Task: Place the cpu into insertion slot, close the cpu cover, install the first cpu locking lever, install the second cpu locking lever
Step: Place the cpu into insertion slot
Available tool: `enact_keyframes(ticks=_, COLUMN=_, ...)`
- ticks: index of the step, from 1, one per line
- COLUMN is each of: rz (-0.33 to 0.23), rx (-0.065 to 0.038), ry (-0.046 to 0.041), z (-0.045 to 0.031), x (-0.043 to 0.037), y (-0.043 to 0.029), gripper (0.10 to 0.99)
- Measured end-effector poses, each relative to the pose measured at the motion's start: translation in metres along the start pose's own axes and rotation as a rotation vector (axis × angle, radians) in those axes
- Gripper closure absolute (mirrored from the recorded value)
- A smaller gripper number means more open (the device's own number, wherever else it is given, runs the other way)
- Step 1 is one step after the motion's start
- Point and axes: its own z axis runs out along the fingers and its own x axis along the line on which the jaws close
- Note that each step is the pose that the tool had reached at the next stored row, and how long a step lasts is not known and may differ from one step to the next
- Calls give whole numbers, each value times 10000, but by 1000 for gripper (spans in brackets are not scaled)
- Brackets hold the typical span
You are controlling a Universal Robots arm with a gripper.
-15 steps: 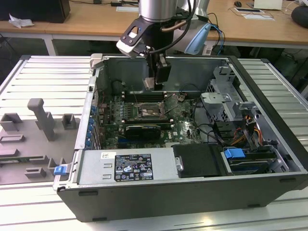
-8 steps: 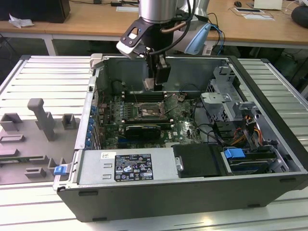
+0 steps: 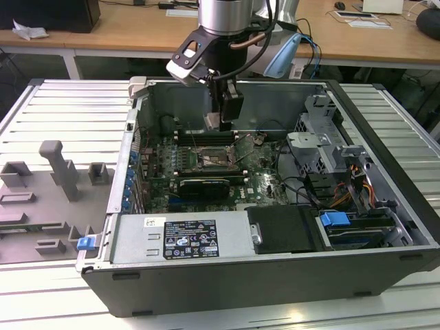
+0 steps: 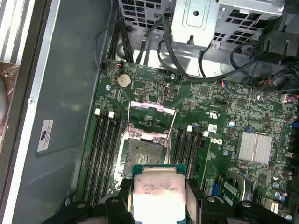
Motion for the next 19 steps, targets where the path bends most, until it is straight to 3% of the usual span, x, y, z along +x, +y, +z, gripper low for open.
enact_keyframes(ticks=4, rz=9, rx=47, ry=8, z=49, x=-1, y=-3, gripper=545)
enact_keyframes(ticks=9, rz=8, rx=68, ry=-50, z=118, x=-3, y=-7, gripper=545)
enact_keyframes(ticks=19, rz=155, rx=62, ry=-52, z=142, x=-4, y=-8, gripper=545)
